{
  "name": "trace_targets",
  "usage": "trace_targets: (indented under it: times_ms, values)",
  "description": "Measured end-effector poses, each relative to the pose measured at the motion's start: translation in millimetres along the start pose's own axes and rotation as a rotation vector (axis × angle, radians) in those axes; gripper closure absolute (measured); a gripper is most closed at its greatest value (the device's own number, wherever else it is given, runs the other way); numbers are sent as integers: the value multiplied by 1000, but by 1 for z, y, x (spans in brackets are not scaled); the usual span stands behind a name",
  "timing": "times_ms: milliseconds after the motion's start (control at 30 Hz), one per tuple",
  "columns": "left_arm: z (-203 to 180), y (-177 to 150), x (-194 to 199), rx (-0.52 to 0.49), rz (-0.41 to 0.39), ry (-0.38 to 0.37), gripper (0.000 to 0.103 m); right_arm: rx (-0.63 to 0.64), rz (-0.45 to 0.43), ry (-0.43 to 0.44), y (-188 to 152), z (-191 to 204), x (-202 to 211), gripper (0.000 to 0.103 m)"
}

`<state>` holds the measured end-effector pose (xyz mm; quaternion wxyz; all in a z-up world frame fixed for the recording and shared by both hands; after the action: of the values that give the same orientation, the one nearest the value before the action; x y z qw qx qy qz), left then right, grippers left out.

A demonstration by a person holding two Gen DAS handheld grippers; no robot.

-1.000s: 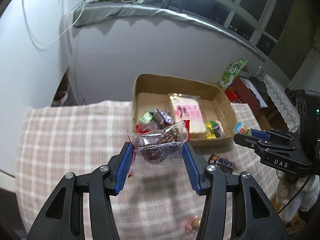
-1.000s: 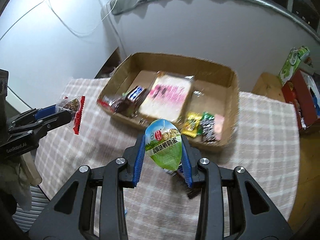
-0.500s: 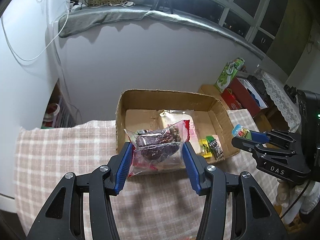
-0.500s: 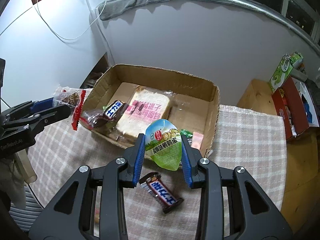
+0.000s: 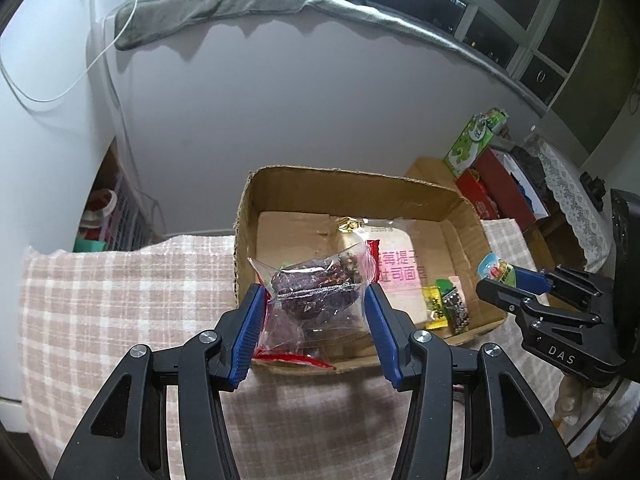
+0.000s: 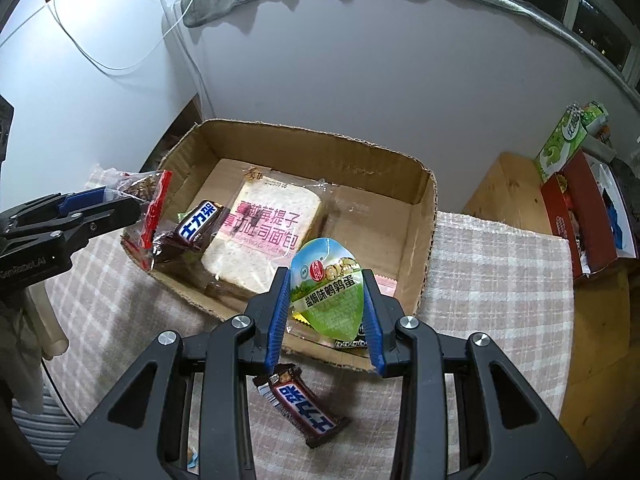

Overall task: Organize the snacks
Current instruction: 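Carry the clear bag and green egg pack into the box and open both grippers, then withdraw both grippers toward the pink-wrapped egg and the chocolate bar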

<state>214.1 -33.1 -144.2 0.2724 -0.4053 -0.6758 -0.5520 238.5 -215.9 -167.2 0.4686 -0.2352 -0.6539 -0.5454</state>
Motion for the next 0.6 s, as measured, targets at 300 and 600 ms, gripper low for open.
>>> trace_targets:
  times_ms: [300,600]
  values:
    - [-2,8,-5,-2,2,15,49,16,2,-6,4,3,-7,51]
    - [-1,4,6,4,-11,5,48,14,-21,-4,2,0,3,47]
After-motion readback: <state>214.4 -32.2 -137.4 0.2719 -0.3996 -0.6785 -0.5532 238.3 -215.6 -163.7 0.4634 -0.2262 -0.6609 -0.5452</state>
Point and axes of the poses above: each gripper's, at about its wrist camera, not at the fingertips, and x roughly against the way its jaws point, z to its left, y to its top, the point moved 1 cm from there along -x, roughly the way its jaws point, and after that the axes turned 1 degree about x, right-handed, at the moved point
